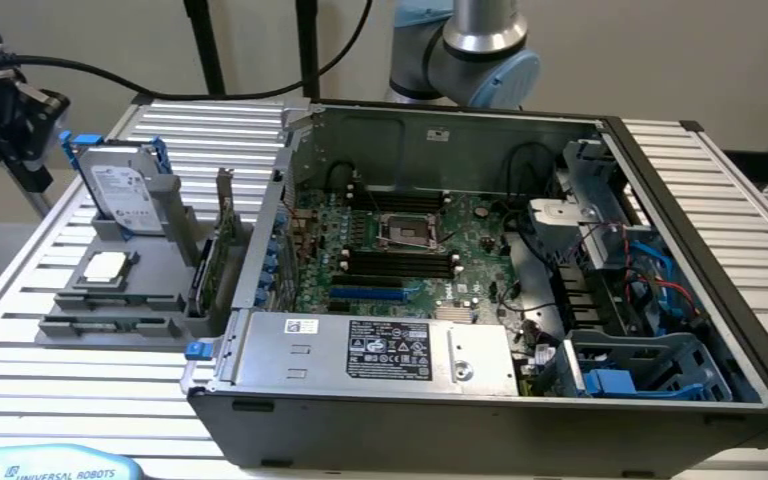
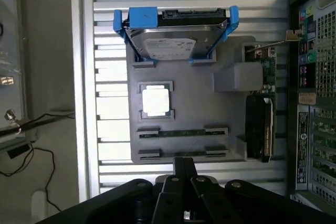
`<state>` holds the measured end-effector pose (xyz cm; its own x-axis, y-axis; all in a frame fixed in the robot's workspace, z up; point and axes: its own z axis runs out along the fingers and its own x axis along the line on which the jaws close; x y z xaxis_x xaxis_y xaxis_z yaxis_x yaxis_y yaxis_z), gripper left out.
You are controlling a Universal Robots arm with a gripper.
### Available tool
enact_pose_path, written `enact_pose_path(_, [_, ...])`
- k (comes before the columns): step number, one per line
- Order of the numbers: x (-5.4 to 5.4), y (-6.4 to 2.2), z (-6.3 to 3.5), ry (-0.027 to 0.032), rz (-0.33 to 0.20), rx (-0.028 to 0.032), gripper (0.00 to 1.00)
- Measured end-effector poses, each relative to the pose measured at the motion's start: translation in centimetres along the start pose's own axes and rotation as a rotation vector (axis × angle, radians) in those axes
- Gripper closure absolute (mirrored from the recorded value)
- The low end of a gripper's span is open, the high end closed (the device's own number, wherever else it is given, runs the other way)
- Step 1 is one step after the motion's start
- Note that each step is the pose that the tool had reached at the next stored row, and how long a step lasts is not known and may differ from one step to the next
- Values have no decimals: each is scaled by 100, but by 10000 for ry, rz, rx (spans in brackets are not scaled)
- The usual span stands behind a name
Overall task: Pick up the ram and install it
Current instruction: 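Pick up the ram and move it above insertion slot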
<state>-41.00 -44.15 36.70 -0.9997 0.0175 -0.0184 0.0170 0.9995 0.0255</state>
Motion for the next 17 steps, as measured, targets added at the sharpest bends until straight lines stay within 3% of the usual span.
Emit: enact_pose_path(17, [0, -1, 16, 78, -3095, -58, 89])
